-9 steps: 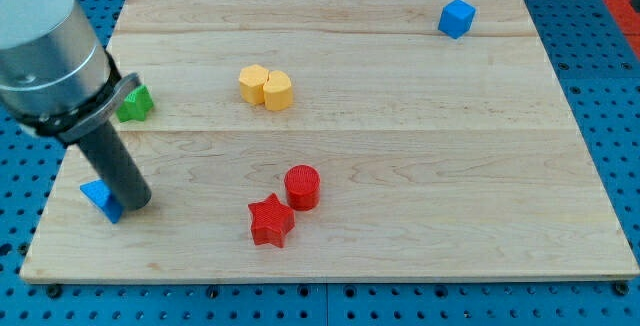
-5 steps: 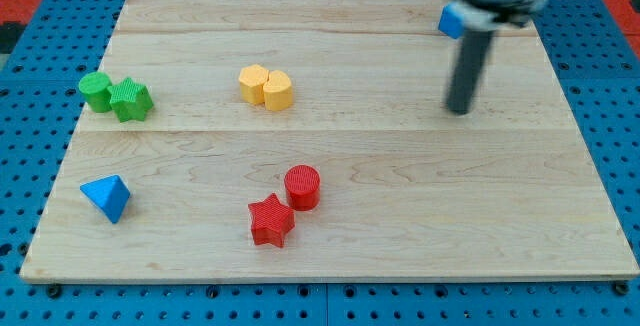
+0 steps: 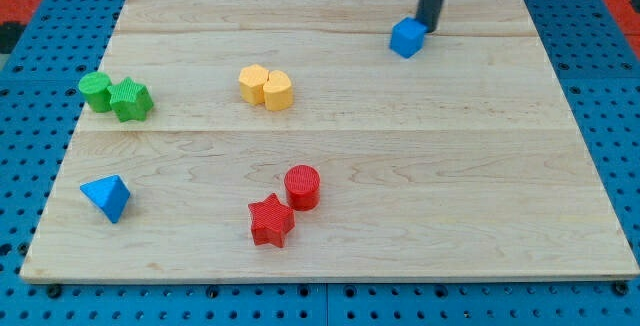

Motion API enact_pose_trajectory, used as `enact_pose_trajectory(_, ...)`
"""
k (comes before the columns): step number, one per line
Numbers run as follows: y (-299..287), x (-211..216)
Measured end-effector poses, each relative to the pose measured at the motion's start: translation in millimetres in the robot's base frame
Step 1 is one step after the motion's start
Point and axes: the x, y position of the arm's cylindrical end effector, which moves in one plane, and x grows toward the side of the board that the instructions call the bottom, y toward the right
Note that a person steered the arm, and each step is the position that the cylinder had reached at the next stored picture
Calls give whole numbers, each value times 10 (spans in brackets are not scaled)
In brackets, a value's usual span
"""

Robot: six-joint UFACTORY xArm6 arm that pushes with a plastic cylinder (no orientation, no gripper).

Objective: Move the blue cube towards the bottom left of the board

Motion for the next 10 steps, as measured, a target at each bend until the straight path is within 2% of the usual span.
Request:
enact_pose_trajectory(1, -191, -23)
enact_pose_trajectory(2, -539, 442)
enact_pose_trajectory(3, -611, 903)
enact_pose_trajectory(4, -889, 1227)
enact_pose_trajectory(5, -1060, 1472)
enact_pose_trajectory(6, -834, 1523)
enact_pose_trajectory(7, -1081, 1731)
enact_pose_trajectory(8, -1487, 1669)
enact_pose_trajectory(10, -2746, 2086)
